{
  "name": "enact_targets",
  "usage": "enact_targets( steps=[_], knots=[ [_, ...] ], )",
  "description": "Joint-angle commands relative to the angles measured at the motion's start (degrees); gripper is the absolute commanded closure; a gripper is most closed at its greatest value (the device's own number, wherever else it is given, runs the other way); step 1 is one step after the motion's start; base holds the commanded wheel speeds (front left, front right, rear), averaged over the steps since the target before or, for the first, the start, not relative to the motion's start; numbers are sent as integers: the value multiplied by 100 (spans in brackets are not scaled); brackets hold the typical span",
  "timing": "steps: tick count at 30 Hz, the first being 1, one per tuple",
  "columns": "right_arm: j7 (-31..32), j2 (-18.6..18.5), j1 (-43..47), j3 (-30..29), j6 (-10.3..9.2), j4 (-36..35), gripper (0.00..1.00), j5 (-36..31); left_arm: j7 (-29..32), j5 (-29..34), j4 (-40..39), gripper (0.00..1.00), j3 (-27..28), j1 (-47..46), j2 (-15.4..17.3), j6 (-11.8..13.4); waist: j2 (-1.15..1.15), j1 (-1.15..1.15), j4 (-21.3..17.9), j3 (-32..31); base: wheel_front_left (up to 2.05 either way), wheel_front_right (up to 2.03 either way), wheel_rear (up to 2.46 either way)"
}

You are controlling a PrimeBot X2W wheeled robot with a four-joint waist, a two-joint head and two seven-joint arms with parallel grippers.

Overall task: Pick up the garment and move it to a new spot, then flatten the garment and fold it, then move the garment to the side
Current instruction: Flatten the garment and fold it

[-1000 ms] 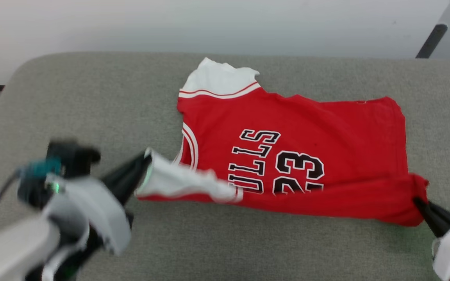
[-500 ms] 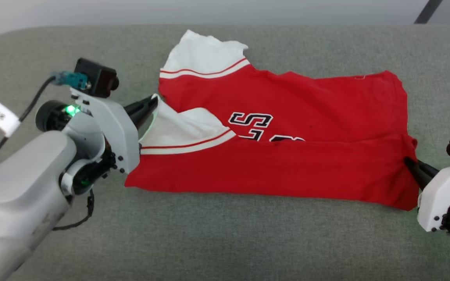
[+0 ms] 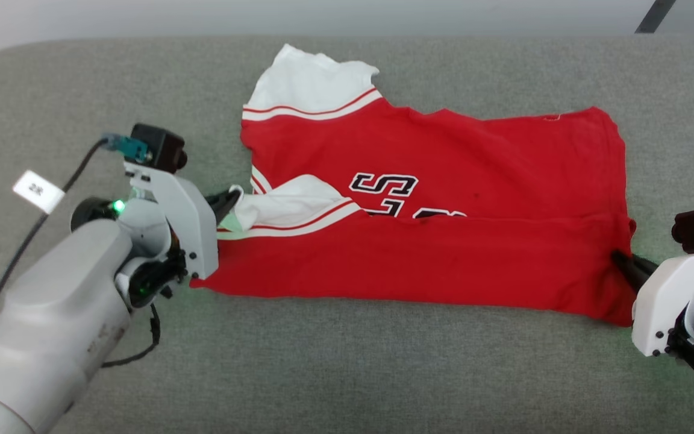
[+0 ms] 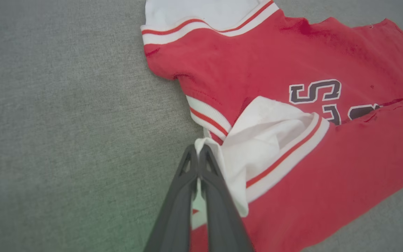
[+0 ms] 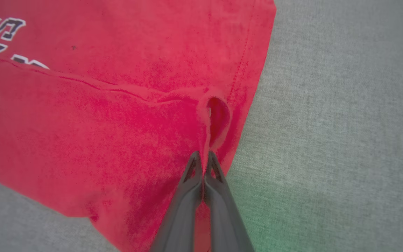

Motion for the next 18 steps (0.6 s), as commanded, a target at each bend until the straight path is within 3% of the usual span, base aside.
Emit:
enact_targets(
  steps=[1, 4, 5, 6, 18],
  knots=[
    [124, -7, 2, 78, -6, 44, 86, 95, 17, -112, 214, 55, -10, 99, -93, -25, 0, 0, 26, -136, 0, 0, 0],
    [270, -39, 54, 140, -6, 47, 52, 146, 87, -251, 353, 0, -18, 169, -179, -43, 0, 0, 43, -289, 0, 0, 0],
    [325, -48, 81, 153, -6, 57, 13, 154, 114, -287, 383, 0, -30, 182, -195, -37, 0, 0, 53, -344, 0, 0, 0],
    [394, -59, 108, 182, -6, 58, 0, 175, 111, -316, 404, 0, -32, 191, -209, -41, 0, 0, 65, -401, 0, 0, 0],
    [659, -140, 407, 65, -6, -334, 0, 130, -174, -375, 228, 0, -71, 407, -166, -46, 0, 0, 291, -1074, 0, 0, 0]
  ],
)
